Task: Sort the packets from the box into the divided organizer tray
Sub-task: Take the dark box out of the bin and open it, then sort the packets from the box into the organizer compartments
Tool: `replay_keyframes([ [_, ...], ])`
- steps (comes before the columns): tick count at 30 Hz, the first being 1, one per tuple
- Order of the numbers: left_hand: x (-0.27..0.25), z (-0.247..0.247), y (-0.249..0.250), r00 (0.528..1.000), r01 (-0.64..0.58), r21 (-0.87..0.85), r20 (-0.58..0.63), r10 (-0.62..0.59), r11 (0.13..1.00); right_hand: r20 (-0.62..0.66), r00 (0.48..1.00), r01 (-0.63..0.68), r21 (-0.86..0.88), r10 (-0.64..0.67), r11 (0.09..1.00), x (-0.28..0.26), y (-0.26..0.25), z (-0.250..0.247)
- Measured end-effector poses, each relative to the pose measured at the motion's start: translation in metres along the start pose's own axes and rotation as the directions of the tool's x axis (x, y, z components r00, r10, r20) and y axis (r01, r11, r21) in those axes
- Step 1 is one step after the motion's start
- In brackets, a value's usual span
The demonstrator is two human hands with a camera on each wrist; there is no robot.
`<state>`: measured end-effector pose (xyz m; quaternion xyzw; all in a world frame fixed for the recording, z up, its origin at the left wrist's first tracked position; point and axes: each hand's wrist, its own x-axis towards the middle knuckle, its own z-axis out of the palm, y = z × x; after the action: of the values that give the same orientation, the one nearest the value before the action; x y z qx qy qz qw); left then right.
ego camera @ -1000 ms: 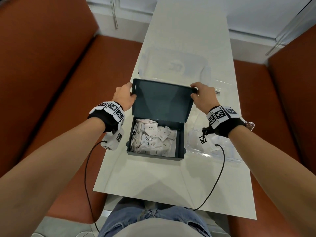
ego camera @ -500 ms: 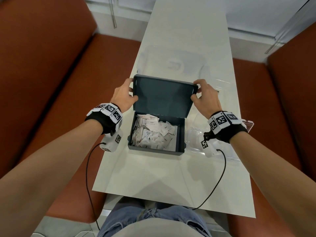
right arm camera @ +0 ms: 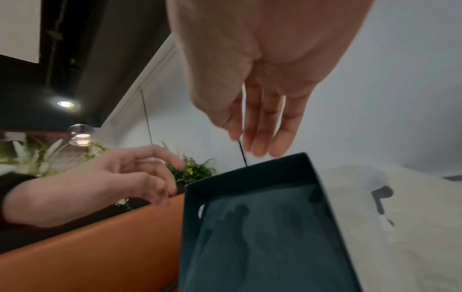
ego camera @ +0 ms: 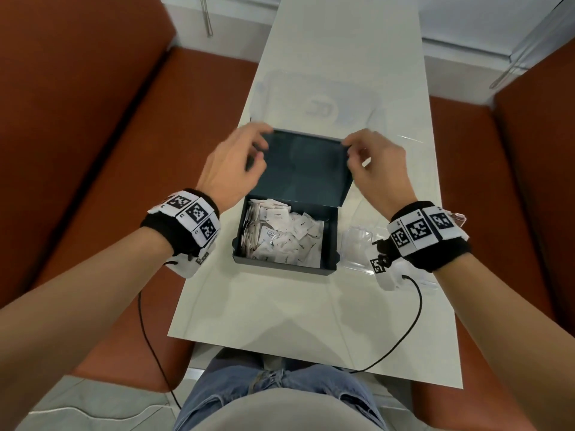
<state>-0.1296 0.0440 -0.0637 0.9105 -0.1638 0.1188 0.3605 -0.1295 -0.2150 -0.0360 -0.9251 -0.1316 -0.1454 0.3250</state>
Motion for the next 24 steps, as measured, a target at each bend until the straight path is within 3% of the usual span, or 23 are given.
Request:
replay_keyframes([
  [2,-0.004,0.008,0.003,0.947,0.024,0.018,0.319,-0.028,1.000,0.212,0.977,-0.014,0.025,0.008,1.000,-0.007,-0.006,0.013],
  [4,-0.010,0.020,0.002,0.852,0.049,0.097,0.515,-0.092,0.994,0.448,0.893,-0.034,-0.017,0.038,0.999,-0.015,-0.007,0.032],
  [8,-0.026,0.047,-0.008,0.734,0.018,0.331,0.636,-0.238,0.943,0.694,0.703,-0.059,-0.161,0.155,0.985,-0.034,-0.004,0.074],
  [12,-0.046,0.076,-0.016,0.679,-0.090,0.556,0.641,-0.357,0.826,0.755,0.591,-0.086,-0.293,0.285,0.952,-0.050,0.000,0.106],
  [14,-0.053,0.090,-0.019,0.688,-0.095,0.617,0.608,-0.397,0.781,0.737,0.576,-0.115,-0.355,0.353,0.928,-0.055,0.003,0.116],
  [16,-0.056,0.101,-0.022,0.727,-0.055,0.638,0.553,-0.407,0.768,0.710,0.584,-0.173,-0.365,0.394,0.915,-0.059,0.005,0.124],
  [20,-0.054,0.112,-0.019,0.751,-0.058,0.676,0.514,-0.414,0.734,0.742,0.567,-0.200,-0.299,0.359,0.933,-0.060,0.003,0.134],
  [24,-0.051,0.117,-0.009,0.729,-0.034,0.668,0.526,-0.439,0.744,0.686,0.638,-0.284,-0.210,0.349,0.935,-0.059,0.003,0.136],
])
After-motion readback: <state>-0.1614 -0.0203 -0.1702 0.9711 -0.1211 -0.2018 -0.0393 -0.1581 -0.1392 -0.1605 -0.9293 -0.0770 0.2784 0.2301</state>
